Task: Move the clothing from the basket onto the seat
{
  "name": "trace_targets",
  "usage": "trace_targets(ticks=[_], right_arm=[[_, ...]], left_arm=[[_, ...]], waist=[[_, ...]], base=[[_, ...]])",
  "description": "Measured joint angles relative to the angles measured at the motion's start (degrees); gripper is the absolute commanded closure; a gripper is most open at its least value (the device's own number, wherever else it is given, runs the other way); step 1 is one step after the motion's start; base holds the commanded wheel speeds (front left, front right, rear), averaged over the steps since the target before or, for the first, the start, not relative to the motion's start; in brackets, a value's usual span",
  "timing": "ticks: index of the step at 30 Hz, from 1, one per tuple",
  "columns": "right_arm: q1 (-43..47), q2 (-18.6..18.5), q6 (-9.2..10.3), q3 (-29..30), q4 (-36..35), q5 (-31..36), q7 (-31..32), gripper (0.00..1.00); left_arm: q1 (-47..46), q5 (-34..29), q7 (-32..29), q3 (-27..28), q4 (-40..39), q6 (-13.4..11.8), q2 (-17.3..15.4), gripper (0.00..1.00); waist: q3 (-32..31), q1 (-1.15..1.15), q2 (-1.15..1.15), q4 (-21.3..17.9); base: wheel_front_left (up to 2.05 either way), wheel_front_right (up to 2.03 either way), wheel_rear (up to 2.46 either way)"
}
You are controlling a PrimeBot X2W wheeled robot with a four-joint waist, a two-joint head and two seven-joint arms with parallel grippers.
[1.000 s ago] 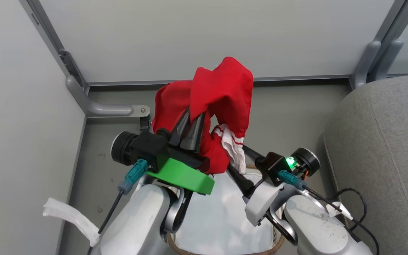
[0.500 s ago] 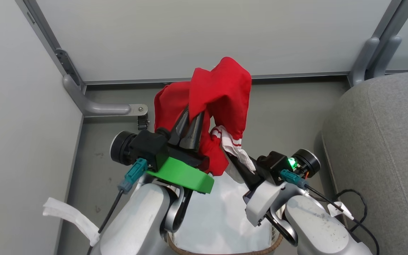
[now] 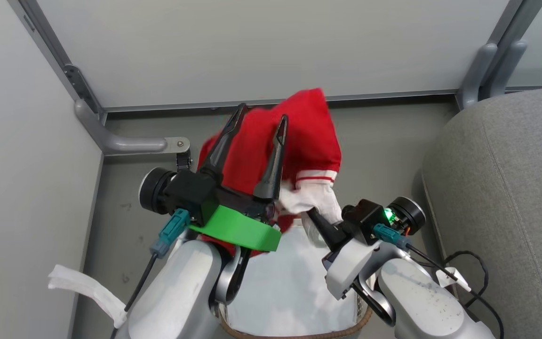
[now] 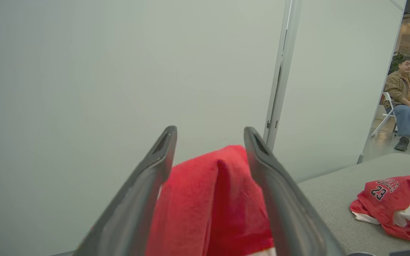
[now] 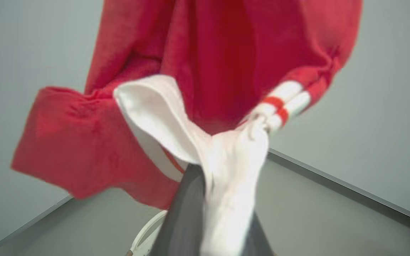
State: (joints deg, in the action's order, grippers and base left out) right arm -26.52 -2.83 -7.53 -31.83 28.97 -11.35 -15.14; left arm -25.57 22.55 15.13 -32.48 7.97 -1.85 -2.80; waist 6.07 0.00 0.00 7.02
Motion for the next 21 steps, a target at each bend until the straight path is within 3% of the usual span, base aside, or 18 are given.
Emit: trace_targets(ticks=[11, 21], right_arm=[[0.16, -0.02, 0.00, -0.55, -2.05, -1.29, 0.02, 1.00], [0.35, -0.04, 0.01, -1.38, -5.31, -3.83, 0.05, 1.00]], left_arm=[[0.80, -1.62, 0.04, 1.86, 1.55, 0.45, 0.01, 0.00], [2.33, -3.80, 0.03, 5.17, 3.16, 1.69, 0.03, 0.00]], waist=[[0.04, 0.00, 0.00, -4.87], [0.52, 0.00, 0.00, -15.34]], base=[[0.00, 0.00, 0.00], [0.00, 0.00, 0.00]])
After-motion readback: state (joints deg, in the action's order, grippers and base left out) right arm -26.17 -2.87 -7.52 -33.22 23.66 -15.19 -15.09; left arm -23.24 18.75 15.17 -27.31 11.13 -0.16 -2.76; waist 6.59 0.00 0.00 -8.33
